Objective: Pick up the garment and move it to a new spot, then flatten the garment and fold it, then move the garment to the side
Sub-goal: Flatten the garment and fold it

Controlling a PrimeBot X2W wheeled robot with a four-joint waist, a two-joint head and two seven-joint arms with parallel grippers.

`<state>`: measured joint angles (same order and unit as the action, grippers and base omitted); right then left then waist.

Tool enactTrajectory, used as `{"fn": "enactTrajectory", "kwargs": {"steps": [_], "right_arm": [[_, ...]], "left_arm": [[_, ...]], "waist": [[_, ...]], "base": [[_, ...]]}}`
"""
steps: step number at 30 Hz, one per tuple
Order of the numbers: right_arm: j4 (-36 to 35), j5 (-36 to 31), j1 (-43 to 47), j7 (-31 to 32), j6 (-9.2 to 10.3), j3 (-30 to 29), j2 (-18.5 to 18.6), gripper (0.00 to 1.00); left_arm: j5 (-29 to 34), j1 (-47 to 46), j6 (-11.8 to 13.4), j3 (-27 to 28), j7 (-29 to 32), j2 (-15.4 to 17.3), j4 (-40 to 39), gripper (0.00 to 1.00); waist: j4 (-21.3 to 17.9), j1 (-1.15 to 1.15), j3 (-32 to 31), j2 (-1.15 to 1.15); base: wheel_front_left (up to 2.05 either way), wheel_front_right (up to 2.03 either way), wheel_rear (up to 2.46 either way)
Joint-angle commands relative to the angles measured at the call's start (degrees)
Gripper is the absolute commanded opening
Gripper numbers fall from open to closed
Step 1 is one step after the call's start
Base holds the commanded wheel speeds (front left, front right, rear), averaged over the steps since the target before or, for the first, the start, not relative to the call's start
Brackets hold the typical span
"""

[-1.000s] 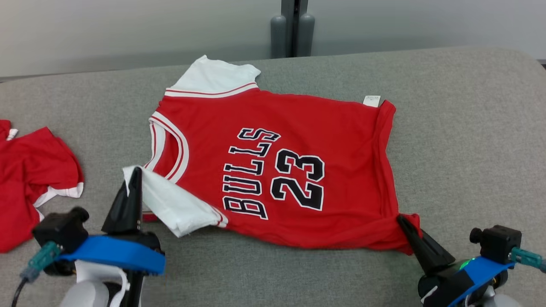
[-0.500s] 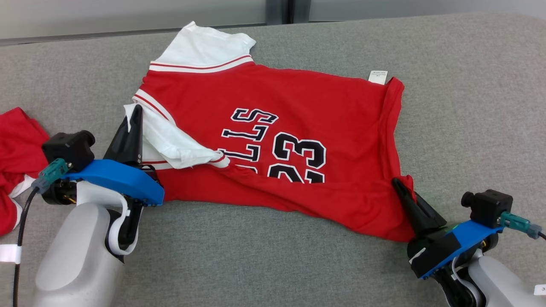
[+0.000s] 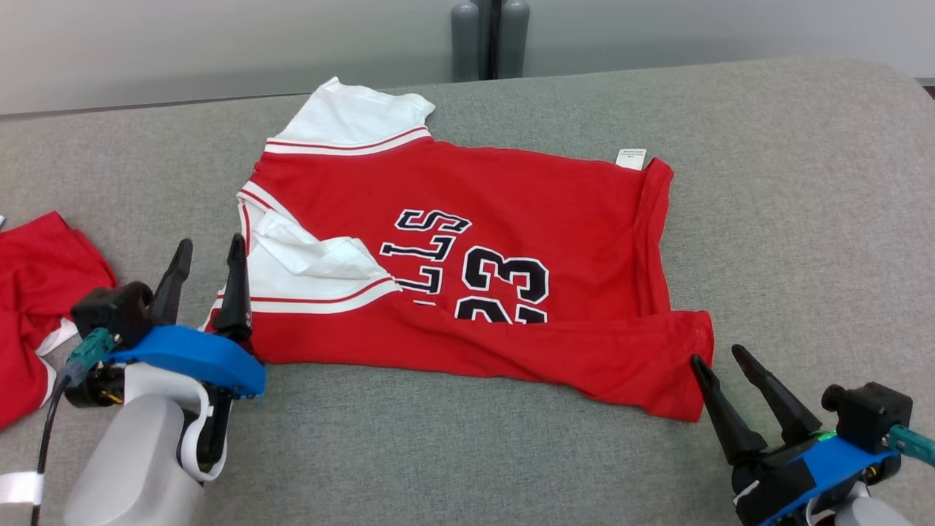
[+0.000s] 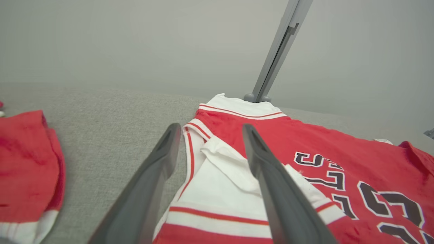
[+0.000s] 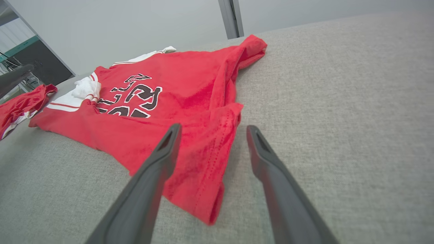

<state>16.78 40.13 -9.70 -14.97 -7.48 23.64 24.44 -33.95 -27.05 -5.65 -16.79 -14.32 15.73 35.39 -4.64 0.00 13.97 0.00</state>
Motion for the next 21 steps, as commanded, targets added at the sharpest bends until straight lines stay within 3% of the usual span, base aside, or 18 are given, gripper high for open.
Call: {"fn": "enactTrajectory", "kwargs": {"steps": [1,10,21], "right_arm": [[-1.4,-1.19,1.91,-0.21,-0.03,-1.06,-0.35,1.0],[-2.05,-4.04,4.57,2.4,-0.03,-3.56,-3.92,1.0],[4.53,-6.05,1.0,2.6,-0.02,-3.41,-8.37,1.0]], "left_arm": [[0.02,1.22,0.25,0.6,-0.46,0.51,0.56,1.0],[1.01,4.39,1.11,0.17,0.01,2.33,3.37,1.0],[0.11,5.48,0.7,-0.85,0.98,1.89,7.69,1.0]], "waist": [[-0.15,0.0,-0.2,0.0],[-0.69,0.0,-0.02,0.0],[-0.87,0.0,1.11,0.0]], "base": [[0.0,0.0,0.0],[0.0,0.0,0.0],[0.0,0.0,0.0]]}}
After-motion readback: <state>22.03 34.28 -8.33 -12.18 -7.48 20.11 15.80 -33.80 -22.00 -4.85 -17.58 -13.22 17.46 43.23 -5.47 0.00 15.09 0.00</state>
